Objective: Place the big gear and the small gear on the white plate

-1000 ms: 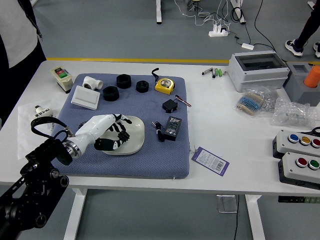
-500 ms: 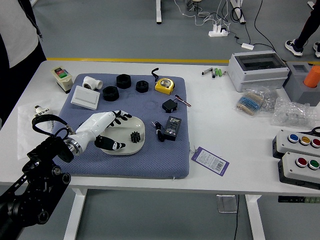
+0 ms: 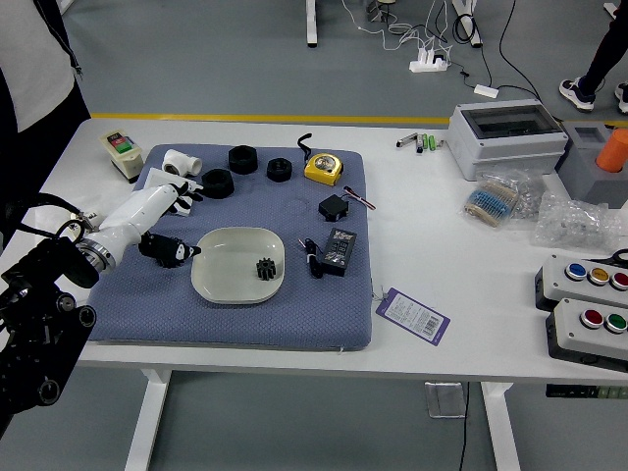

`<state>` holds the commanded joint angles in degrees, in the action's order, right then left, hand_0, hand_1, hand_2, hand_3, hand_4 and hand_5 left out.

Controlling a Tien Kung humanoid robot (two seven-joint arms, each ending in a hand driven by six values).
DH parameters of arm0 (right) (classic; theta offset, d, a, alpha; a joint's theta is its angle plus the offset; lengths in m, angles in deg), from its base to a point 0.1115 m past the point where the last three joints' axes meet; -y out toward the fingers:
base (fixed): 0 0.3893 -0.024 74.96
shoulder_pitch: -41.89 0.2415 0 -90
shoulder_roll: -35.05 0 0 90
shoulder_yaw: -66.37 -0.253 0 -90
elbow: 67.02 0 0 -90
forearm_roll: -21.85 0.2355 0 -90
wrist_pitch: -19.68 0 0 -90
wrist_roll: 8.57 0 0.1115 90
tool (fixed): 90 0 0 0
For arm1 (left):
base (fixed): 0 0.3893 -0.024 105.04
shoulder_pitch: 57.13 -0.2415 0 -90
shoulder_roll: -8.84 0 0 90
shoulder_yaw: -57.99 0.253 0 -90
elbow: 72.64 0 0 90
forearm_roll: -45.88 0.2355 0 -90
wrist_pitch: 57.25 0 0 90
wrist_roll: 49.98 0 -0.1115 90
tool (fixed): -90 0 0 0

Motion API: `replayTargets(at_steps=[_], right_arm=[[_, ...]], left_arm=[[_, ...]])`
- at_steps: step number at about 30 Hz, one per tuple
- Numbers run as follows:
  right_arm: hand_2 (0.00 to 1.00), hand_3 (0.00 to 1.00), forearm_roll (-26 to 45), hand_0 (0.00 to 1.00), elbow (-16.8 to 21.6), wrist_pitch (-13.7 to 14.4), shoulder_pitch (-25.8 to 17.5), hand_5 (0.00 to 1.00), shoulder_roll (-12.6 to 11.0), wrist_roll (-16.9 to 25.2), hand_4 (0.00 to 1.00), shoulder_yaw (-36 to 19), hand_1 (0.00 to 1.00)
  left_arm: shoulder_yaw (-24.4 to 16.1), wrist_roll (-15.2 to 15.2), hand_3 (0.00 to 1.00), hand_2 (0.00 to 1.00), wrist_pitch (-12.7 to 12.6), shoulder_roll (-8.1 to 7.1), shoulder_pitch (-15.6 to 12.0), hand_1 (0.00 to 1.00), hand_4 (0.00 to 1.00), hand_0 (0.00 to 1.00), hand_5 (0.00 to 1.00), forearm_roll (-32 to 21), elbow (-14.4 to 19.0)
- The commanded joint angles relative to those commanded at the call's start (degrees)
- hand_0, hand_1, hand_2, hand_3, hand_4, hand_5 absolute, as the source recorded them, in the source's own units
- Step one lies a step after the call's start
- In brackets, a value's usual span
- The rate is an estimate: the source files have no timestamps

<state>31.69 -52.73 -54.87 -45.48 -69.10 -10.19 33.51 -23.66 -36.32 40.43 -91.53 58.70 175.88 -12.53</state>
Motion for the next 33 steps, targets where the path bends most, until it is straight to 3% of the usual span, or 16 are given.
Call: replayTargets(at_steps=[4, 10, 16, 22, 33], right_arm=[[0.75, 0.566, 0.0, 0.711, 0.0, 0.0, 0.0, 0.659, 0.0, 0.0, 0.797, -0.1, 0.715], [0.75, 0.566, 0.1, 0.711, -0.1, 0.0, 0.0, 0.656, 0.1, -0.1, 0.796, -0.3, 0.715], [0.751, 0.566, 0.1, 0.711, -0.1, -0.1, 0.1, 0.655, 0.1, -0.2, 0.796, -0.3, 0.715], [0.75, 0.566, 0.2, 0.711, -0.1, 0.0, 0.1, 0.655, 0.1, -0.1, 0.796, -0.3, 0.715], [0.75, 0.566, 0.2, 0.711, -0.1, 0.0, 0.3, 0.655, 0.1, -0.1, 0.796, -0.3, 0.715]], left_arm=[[0.3, 0.4, 0.808, 0.794, 0.1, -1.24, 0.8, 0.706, 0.895, 0.57, 0.002, 0.0, -1.1], [5.0, 0.4, 0.818, 0.821, 2.2, -5.09, 3.0, 0.736, 0.888, 0.599, 0.002, 0.0, -1.8], [8.9, 0.5, 0.828, 0.842, 3.3, -6.77, 4.3, 0.762, 0.89, 0.634, 0.002, 0.0, -3.0], [11.2, 0.4, 0.832, 0.845, 3.3, -7.27, 5.3, 0.764, 0.892, 0.641, 0.002, 0.0, -4.9], [13.2, 0.4, 0.828, 0.842, 2.8, -6.7, 7.2, 0.761, 0.88, 0.629, 0.002, 0.0, -9.5]])
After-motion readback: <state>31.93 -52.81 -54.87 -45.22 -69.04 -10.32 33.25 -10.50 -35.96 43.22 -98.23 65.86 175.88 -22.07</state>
